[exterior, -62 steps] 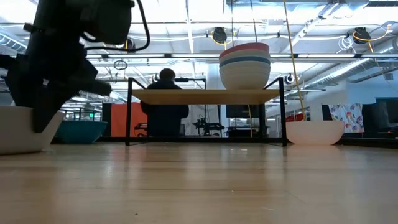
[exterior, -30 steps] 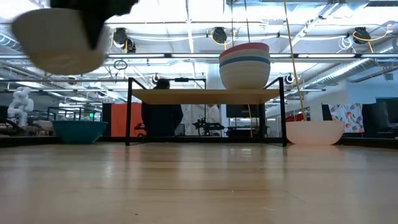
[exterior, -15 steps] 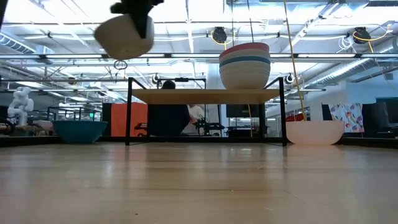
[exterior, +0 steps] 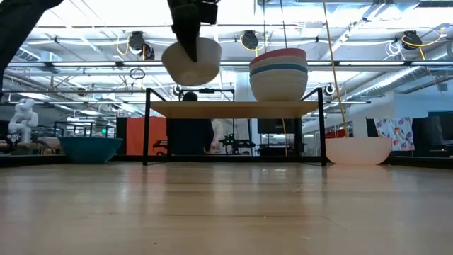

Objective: Place and stack bowls onto a shelf
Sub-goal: Put the gray bowl on the shelf

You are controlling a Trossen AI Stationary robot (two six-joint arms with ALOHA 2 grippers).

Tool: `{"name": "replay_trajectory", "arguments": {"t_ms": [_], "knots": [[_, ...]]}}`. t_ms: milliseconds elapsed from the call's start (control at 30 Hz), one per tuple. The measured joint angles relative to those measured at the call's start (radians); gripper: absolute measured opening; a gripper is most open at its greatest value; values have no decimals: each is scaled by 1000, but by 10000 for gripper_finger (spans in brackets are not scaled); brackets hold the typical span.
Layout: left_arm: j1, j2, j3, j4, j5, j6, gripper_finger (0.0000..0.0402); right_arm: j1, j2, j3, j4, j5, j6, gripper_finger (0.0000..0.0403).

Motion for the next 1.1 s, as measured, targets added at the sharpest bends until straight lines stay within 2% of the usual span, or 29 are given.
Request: {"name": "replay_trajectory", "arguments": {"t_ms": [233,533,767,933,1100], "knots": [[-3,35,-2,-26,20,163,5,0,0,0,0,0,-16,141],[-5,93,-4,-62,37,251,5,0,0,0,0,0,-19,141],[4,109,-4,-77,48,233,7,0,0,0,0,0,-19,141],[1,109,-4,-73,51,178,43,0,0,0,0,0,-20,141],[1,109,-4,-69,50,101,54,0,0,0,2,0,-27,141]]}}
